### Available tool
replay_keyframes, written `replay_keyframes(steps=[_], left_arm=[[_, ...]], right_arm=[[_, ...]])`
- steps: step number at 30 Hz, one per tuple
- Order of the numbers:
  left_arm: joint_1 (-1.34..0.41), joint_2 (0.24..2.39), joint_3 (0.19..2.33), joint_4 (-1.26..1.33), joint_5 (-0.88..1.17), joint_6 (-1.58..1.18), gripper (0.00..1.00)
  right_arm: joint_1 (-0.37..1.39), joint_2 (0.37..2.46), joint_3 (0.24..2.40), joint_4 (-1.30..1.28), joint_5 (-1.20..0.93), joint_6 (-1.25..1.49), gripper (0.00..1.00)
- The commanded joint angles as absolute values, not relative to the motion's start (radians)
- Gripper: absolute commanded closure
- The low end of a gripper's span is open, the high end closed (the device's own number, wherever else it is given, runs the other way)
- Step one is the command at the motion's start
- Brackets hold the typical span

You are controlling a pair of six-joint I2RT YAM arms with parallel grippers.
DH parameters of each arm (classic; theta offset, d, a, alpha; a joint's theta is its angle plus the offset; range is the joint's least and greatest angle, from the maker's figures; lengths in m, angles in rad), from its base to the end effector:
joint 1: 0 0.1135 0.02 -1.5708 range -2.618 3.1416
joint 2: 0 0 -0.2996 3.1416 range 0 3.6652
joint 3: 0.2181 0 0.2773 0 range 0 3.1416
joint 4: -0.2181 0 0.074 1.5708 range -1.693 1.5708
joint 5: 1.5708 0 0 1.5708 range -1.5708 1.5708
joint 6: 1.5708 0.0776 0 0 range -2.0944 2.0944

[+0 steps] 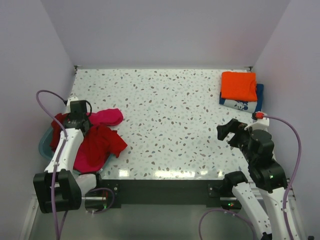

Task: Fold and stack the t-shirts
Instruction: Grab the tshirt from the pile, then move the tshirt to the center of the board

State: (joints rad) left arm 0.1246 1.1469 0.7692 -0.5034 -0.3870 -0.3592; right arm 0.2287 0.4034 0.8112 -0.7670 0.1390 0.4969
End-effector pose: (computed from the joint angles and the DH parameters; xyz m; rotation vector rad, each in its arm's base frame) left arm 0.2577 0.0618 0.2300 -0.7363 2.2816 0.3649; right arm 0.1100 0.0146 0.3405 0.3521 1.9101 0.3507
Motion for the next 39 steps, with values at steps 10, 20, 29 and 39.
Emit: replay_keyframes(steps=[10,20,29,39], left_arm=[[0.14,0.908,1.162,-0.716,-0.607,-0.404,1.0],[0.14,0.949,1.577,-0.72,-0.446,-0.325,1.0],[0.138,1.173,2.093,-0.707,-0.014,-0.347,1.0],[0.137,1.189,2.117,-0.346,0.286,-0.65,1.0]], right_arm=[[0.227,0.482,0.856,-0.721,0.13,0.479,0.01],[0.225,0.518,0.874,-0.707,0.118,0.476,0.01],[0.227,0.563,0.891,-0.692,0.101,0.479,0.01],[0.226,0.584,0.879,-0.684,0.107,0.469,0.01]])
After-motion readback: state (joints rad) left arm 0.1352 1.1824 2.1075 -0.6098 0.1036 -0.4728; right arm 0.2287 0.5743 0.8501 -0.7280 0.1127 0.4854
